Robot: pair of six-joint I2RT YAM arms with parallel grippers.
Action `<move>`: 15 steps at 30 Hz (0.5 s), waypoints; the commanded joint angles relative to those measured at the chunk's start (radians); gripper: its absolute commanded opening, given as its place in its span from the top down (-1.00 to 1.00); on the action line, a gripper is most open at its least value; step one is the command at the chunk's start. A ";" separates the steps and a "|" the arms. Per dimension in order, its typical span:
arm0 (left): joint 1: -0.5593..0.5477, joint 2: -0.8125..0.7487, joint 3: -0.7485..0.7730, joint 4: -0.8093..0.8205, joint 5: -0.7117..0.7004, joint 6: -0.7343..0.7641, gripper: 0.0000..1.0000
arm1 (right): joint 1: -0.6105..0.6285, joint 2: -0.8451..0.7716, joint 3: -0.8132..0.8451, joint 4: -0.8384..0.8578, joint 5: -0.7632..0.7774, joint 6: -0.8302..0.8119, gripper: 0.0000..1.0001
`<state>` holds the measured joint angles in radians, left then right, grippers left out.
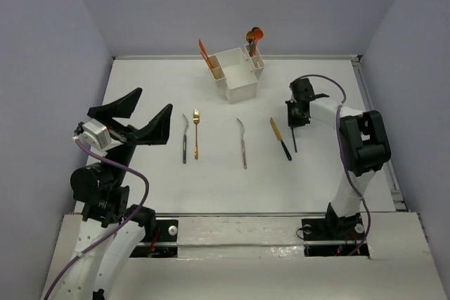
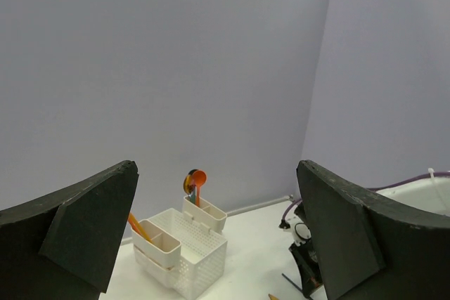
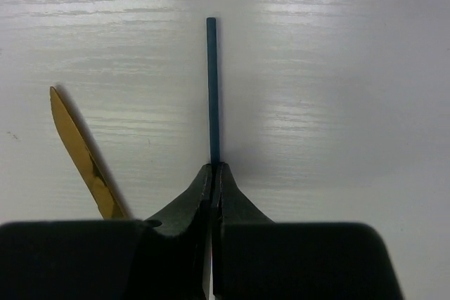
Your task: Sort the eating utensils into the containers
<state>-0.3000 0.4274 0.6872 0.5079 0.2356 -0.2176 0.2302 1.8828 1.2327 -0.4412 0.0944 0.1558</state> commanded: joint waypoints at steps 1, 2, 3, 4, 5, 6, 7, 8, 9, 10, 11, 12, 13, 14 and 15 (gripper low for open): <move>-0.004 -0.007 0.028 0.054 0.011 0.003 -0.98 | 0.001 -0.095 -0.013 0.077 0.028 -0.012 1.00; -0.004 -0.006 0.028 0.054 0.013 0.003 -0.98 | 0.001 -0.161 -0.018 0.100 0.006 -0.012 1.00; -0.004 -0.006 0.028 0.054 0.011 0.003 -0.98 | 0.001 -0.195 -0.025 0.131 -0.010 -0.004 1.00; -0.004 -0.006 0.028 0.054 0.011 0.003 -0.98 | 0.001 -0.227 -0.032 0.204 -0.031 0.002 1.00; -0.004 -0.006 0.029 0.054 0.013 0.003 -0.98 | 0.018 -0.261 -0.038 0.246 -0.080 0.010 1.00; -0.004 -0.006 0.029 0.054 0.011 0.001 -0.98 | 0.046 -0.307 -0.039 0.328 -0.103 0.024 1.00; -0.004 -0.006 0.026 0.054 0.011 0.003 -0.98 | 0.067 -0.321 -0.035 0.372 -0.132 0.030 1.00; -0.004 -0.003 0.028 0.054 0.011 0.001 -0.98 | 0.090 -0.333 -0.032 0.415 -0.133 0.034 1.00; -0.004 0.001 0.028 0.054 0.011 0.003 -0.98 | 0.115 -0.335 -0.024 0.511 -0.134 0.040 1.00; -0.004 0.004 0.028 0.054 0.011 0.003 -0.98 | 0.160 -0.326 -0.003 0.559 -0.134 0.041 1.00; -0.004 0.008 0.028 0.054 0.010 0.003 -0.98 | 0.184 -0.315 0.013 0.603 -0.133 0.041 1.00; -0.004 0.010 0.028 0.054 0.010 0.003 -0.98 | 0.208 -0.276 0.033 0.680 -0.133 0.041 1.00; -0.004 0.011 0.028 0.054 0.011 0.004 -0.98 | 0.230 -0.249 0.057 0.718 -0.133 0.037 1.00; -0.004 0.013 0.029 0.054 0.010 0.004 -0.98 | 0.274 -0.223 0.104 0.760 -0.122 0.030 1.00; -0.004 0.013 0.028 0.054 0.010 0.004 -0.98 | 0.294 -0.196 0.131 0.844 -0.117 0.005 1.00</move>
<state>-0.3000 0.4297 0.6872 0.5079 0.2356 -0.2176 0.4332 1.5917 1.2663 0.0818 -0.0048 0.1841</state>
